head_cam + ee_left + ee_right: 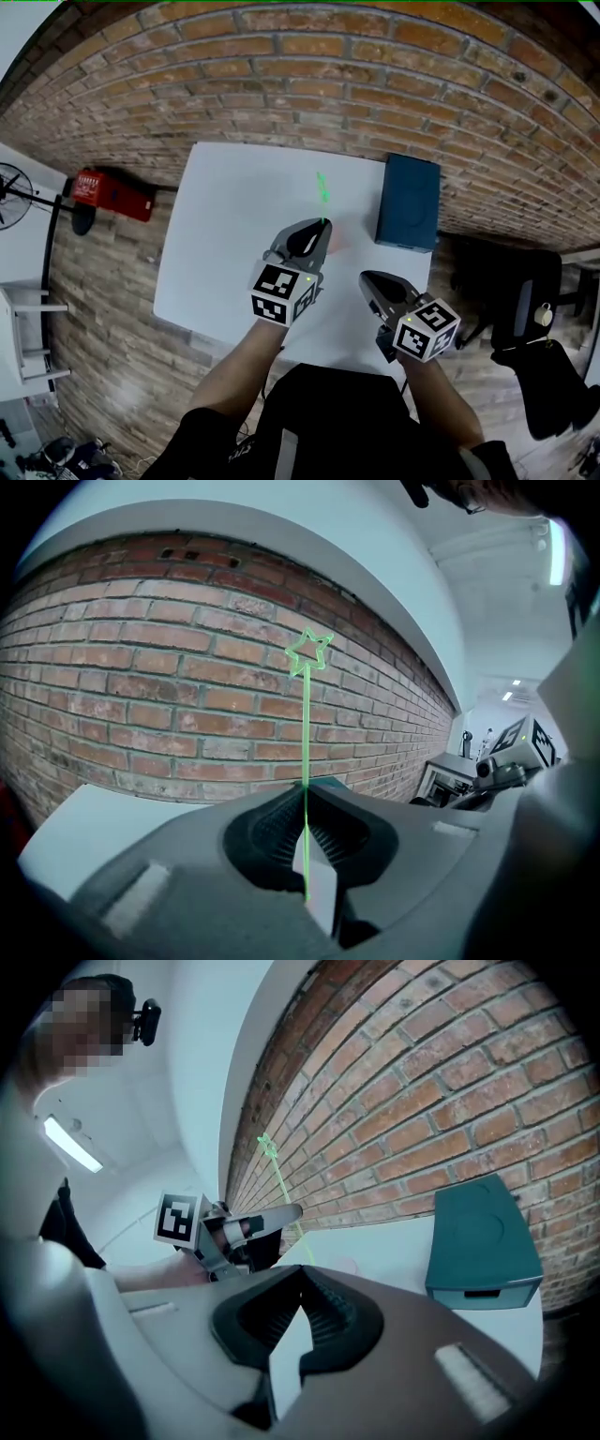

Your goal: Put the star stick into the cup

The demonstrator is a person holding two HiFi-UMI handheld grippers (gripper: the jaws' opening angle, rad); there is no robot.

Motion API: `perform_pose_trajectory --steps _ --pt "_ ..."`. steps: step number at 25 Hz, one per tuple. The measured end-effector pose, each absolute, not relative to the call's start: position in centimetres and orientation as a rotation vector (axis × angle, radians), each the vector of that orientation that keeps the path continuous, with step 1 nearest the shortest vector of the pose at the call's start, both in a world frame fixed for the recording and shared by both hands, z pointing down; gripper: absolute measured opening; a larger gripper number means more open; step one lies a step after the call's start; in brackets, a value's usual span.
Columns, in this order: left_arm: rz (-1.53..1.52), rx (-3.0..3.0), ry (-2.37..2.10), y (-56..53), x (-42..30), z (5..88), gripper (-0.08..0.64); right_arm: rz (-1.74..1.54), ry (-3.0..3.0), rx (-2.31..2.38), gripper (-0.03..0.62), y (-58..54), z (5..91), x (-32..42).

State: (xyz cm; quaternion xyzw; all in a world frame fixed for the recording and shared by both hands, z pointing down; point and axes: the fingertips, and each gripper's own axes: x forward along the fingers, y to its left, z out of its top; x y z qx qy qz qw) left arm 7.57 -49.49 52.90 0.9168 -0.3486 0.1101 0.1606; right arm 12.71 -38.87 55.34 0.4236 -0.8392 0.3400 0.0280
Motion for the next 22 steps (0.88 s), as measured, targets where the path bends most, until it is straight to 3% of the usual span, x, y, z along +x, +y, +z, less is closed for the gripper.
perform_pose_trajectory --steps 22 --pt "0.491 2.528 -0.917 -50.0 8.0 60.7 0.018 1.083 -2.576 1.237 0.000 -39.2 55.7 12.3"
